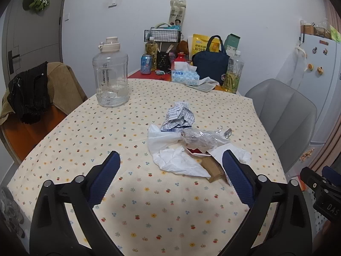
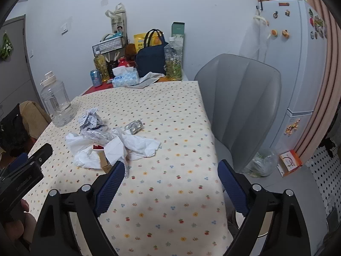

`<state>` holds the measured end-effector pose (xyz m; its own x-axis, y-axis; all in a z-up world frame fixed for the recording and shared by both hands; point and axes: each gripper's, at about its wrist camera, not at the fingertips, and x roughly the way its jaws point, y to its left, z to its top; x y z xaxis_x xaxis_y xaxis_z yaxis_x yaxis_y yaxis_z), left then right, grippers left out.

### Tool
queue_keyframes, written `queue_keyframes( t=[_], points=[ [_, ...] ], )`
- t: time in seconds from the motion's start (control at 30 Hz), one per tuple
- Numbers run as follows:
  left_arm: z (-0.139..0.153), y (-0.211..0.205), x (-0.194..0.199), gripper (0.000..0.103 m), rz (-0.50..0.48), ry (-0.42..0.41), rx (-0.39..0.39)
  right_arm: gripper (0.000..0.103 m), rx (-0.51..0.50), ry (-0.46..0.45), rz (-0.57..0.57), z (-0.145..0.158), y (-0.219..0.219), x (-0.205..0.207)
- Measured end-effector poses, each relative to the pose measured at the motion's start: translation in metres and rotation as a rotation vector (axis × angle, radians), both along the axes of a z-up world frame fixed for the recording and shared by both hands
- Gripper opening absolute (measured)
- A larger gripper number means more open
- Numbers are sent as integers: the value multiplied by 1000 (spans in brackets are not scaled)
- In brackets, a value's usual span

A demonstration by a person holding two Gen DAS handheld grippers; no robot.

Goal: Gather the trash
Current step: 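Close the left tool on the crumpled white tissue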

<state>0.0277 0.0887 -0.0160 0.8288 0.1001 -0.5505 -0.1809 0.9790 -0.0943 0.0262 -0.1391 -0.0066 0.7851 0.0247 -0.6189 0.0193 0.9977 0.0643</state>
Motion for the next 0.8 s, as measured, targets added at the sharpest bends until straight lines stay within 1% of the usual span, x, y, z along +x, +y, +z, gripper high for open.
queue_keyframes(
  t=[0.13,0.27,0.4,0.53,0.8],
  points=[
    [-11,6,15,84,5,42,-15,82,3,19,37,-4,8,13],
    [-25,7,32,79,5,92,-22,82,4,35,59,-10,15,23],
    [-38,8,47,78,14,138,-21,82,0,52,75,-17,21,33],
    [-54,11,63,78,24,181,-26,82,-14,88,87,-29,24,44],
    [-79,8,83,78,14,251,-36,81,-44,126,104,-43,33,62]
  ],
)
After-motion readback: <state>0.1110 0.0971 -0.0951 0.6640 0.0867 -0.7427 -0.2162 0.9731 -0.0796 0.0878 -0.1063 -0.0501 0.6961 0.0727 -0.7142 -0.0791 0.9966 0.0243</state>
